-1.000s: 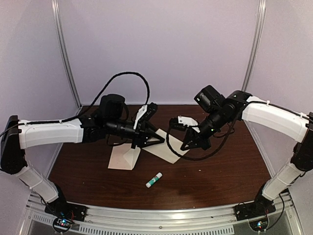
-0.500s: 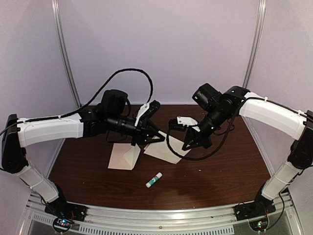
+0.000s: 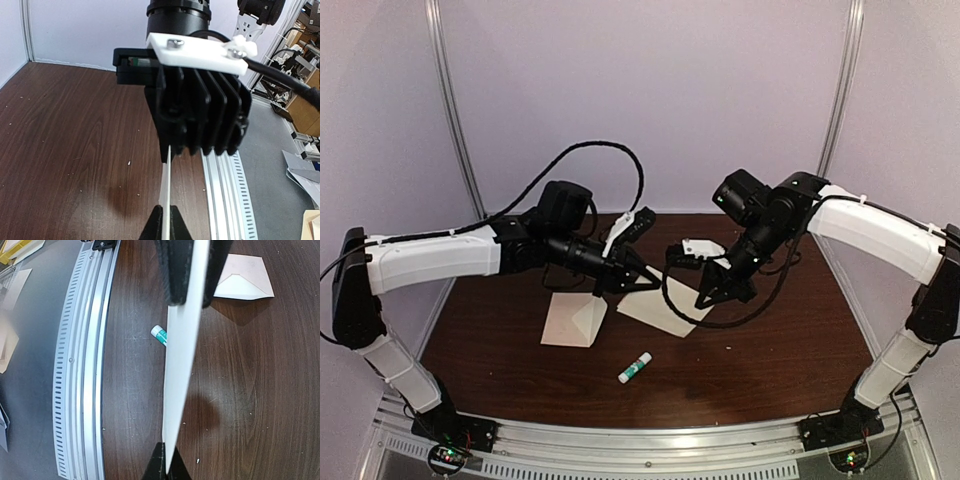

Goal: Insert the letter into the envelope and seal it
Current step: Pass from the right arm to the left

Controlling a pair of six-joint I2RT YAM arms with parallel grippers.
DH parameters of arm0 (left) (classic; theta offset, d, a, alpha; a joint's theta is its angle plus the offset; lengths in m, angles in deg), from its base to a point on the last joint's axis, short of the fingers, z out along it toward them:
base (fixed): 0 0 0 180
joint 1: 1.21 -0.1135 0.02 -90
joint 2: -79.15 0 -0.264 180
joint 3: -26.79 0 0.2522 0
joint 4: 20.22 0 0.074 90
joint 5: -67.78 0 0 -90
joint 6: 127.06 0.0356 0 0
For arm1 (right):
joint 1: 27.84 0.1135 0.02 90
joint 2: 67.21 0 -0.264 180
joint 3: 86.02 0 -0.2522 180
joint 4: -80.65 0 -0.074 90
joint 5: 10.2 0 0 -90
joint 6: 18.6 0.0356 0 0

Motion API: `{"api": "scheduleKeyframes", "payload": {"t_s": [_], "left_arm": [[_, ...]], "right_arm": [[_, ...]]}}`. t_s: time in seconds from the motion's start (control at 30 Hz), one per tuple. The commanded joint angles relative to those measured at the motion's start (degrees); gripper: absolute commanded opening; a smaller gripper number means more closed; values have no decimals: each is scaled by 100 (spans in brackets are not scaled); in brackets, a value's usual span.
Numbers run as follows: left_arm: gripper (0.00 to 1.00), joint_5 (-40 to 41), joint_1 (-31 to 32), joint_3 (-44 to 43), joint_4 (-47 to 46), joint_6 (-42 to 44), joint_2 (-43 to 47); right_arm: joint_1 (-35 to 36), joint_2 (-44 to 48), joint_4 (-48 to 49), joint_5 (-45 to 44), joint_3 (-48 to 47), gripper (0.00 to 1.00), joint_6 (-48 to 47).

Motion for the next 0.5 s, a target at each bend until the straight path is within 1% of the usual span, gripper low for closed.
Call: {"api": "scheduleKeyframes", "payload": {"t_s": [0.0, 0.1, 0.2, 0.23, 0.3, 0.33, 0.37, 0.43, 0.47], "left_arm": [[5, -43, -21, -170, -156, 20, 35], [3, 118, -29, -136, -380, -90, 101], [1, 416, -39, 49, -855, -341, 246], [2, 606, -45, 141, -1206, -483, 316], [1, 995, -75, 394, -1826, -789, 493], [1, 1156, -93, 556, -2194, -953, 578], [2, 1356, -111, 713, -2570, -1185, 659], [1, 1709, -142, 1009, -3339, -1540, 764], [2, 1917, -152, 1123, -3712, -1715, 795]], "right_arm": [[-64, 117, -7, -79, -119, 6, 80], [-293, 252, 141, 140, -150, 13, 203], [-855, 496, 617, 609, -95, 25, 475], [-1091, 621, 860, 850, -35, 30, 602], [-1723, 944, 1553, 1535, 267, 38, 904], [-2055, 1215, 2073, 1966, 562, 43, 1183], [-2387, 1301, 2531, 2380, 773, 46, 1466], [-2822, 1169, 2883, 3130, 841, 48, 1870], [-2930, 1099, 2994, 3371, 859, 50, 1995]]}}
